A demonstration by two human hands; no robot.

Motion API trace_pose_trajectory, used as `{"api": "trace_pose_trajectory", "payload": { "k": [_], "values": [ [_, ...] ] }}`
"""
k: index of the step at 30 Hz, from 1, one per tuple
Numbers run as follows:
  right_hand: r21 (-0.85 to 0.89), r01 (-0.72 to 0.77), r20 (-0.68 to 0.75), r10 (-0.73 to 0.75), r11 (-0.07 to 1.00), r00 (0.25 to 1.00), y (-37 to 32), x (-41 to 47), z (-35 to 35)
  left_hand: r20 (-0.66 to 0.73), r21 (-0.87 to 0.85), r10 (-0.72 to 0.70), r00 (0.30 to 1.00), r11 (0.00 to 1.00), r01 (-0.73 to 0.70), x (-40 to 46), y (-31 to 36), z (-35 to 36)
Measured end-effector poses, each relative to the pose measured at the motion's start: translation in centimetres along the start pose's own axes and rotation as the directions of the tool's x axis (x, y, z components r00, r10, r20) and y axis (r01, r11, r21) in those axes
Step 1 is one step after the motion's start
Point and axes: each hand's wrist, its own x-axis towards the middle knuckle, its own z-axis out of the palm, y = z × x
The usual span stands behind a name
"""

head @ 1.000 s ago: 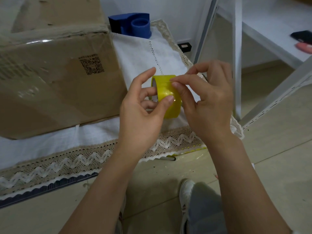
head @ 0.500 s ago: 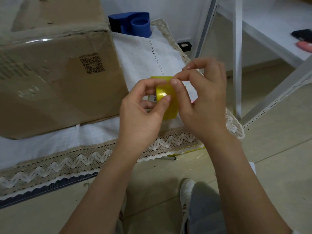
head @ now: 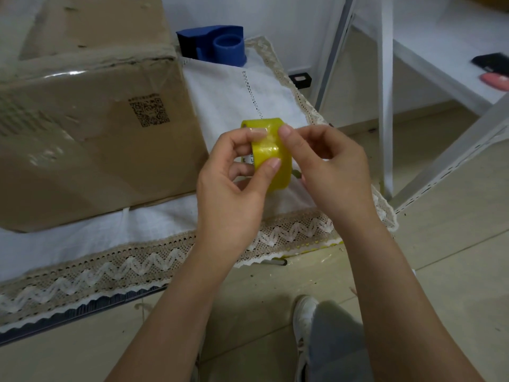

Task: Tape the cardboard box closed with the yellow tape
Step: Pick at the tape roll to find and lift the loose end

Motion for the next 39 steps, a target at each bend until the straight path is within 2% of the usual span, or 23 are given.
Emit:
{"api": "trace_pose_trajectory", "payload": {
  "k": [7, 10, 14, 16, 20, 24, 30, 34, 39],
  "values": [
    [0.048, -0.074, 0.118, 0.068, 0.996, 0.991, -0.6, -0.3, -0.4, -0.043, -0.032, 0.002, 0.999, 0.999, -0.003, -0.1, -0.1, 0.2],
    [0.052, -0.030, 0.188, 0.020, 0.998, 0.982, -0.4, -0.2, -0.5, -0.058, -0.047, -0.013, 0.998, 0.999, 0.011, 0.1, -0.2, 0.2],
    [0.084, -0.019, 0.174, 0.004, 0.996, 0.985, -0.4, 0.1, -0.5, -0.059, -0.071, -0.042, 0.997, 0.997, 0.038, 0.4, -0.2, 0.1],
    [0.047, 0.047, 0.149, -0.054, 0.998, 0.987, -0.9, 0.6, -0.4, -0.042, -0.041, -0.063, 0.997, 0.997, 0.062, 0.4, -0.5, 0.0],
    [-0.140, 0.194, 0.108, -0.180, 0.971, 0.978, -1.9, 3.7, 0.6, 0.037, 0.151, -0.111, 0.993, 0.983, 0.105, -0.2, -1.2, -0.3],
    [-0.363, 0.324, 0.147, -0.290, 0.874, 0.946, -2.2, 8.4, 3.3, 0.068, 0.273, -0.138, 0.988, 0.955, 0.115, -0.3, -1.6, -0.9],
    [-0.561, 0.468, 0.287, -0.370, 0.683, 0.884, -2.0, 12.2, 7.6, 0.066, 0.369, -0.197, 0.978, 0.916, 0.159, 0.0, -2.0, -1.5],
    [-0.626, 0.539, 0.379, -0.384, 0.563, 0.842, -1.1, 12.8, 9.3, 0.067, 0.410, -0.200, 0.977, 0.899, 0.156, 0.0, -2.0, -1.6],
    [-0.678, 0.562, 0.408, -0.393, 0.474, 0.824, -0.2, 13.0, 10.2, 0.071, 0.433, -0.215, 0.974, 0.886, 0.164, 0.1, -2.0, -1.8]
  ]
}}
